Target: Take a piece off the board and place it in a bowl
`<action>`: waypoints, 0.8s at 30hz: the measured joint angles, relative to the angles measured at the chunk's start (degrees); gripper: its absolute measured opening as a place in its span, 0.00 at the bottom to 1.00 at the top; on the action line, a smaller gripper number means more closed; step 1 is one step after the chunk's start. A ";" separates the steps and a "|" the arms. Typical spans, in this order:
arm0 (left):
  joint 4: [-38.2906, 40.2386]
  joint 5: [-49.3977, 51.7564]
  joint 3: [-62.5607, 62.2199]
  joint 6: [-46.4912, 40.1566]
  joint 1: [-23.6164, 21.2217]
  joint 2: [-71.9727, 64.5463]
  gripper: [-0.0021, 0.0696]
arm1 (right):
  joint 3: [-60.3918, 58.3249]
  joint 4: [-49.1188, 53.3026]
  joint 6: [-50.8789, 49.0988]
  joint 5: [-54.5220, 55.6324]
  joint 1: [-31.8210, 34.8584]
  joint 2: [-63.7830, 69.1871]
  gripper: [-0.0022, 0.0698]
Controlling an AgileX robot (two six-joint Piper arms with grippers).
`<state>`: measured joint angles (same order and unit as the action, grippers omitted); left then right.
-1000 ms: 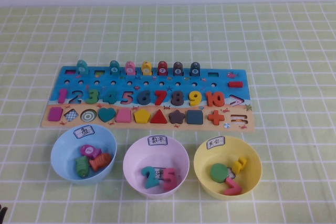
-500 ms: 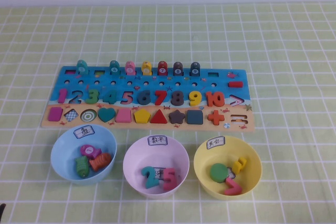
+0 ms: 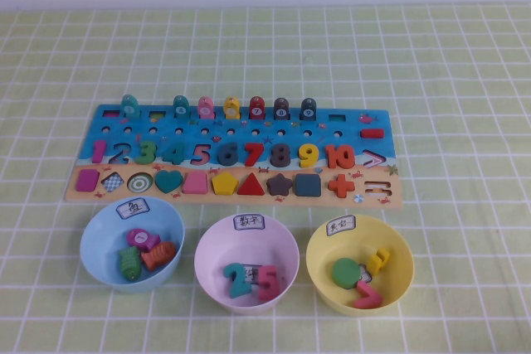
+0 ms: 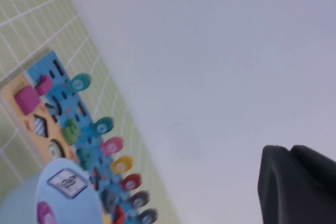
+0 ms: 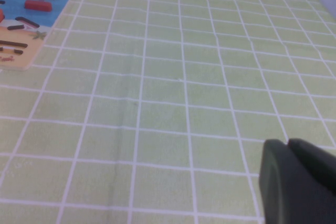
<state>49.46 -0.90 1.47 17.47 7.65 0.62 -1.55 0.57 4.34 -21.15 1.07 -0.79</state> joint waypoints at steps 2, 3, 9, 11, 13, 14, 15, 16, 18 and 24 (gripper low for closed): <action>3.47 -3.42 0.00 1.60 0.00 0.00 0.02 | 0.00 0.00 0.00 0.00 0.00 0.00 0.01; 4.43 -4.59 0.00 1.60 0.00 0.00 0.02 | 0.00 0.00 0.00 0.00 0.00 0.00 0.01; 5.76 -8.15 0.00 -9.08 0.00 0.00 0.02 | 0.00 0.00 0.00 0.00 0.00 0.00 0.01; 5.75 -6.96 0.00 -10.50 0.00 0.00 0.02 | 0.00 0.00 0.00 0.00 0.00 0.00 0.01; 4.89 -3.63 0.00 -11.23 0.11 0.00 0.02 | 0.00 0.00 0.00 0.00 0.00 0.00 0.01; 3.94 -1.33 0.00 -11.99 0.40 0.00 0.02 | 0.00 0.00 0.00 0.00 0.00 0.00 0.01; 3.08 0.90 0.00 -12.94 0.74 0.00 0.02 | 0.00 0.00 0.00 0.00 0.00 0.00 0.01; 1.86 3.58 0.00 -15.57 1.44 0.00 0.02 | 0.00 0.00 0.00 0.00 0.00 0.00 0.01; 0.77 7.08 -0.96 -21.55 2.62 0.00 0.02 | 0.00 0.00 0.00 0.00 0.00 0.00 0.01; -1.42 14.56 -10.07 -40.75 5.59 -1.11 0.02 | 0.00 0.00 0.00 0.00 0.00 0.00 0.01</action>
<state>48.05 13.65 -8.60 -23.28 13.24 -0.49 -1.55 0.57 4.34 -21.15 1.07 -0.79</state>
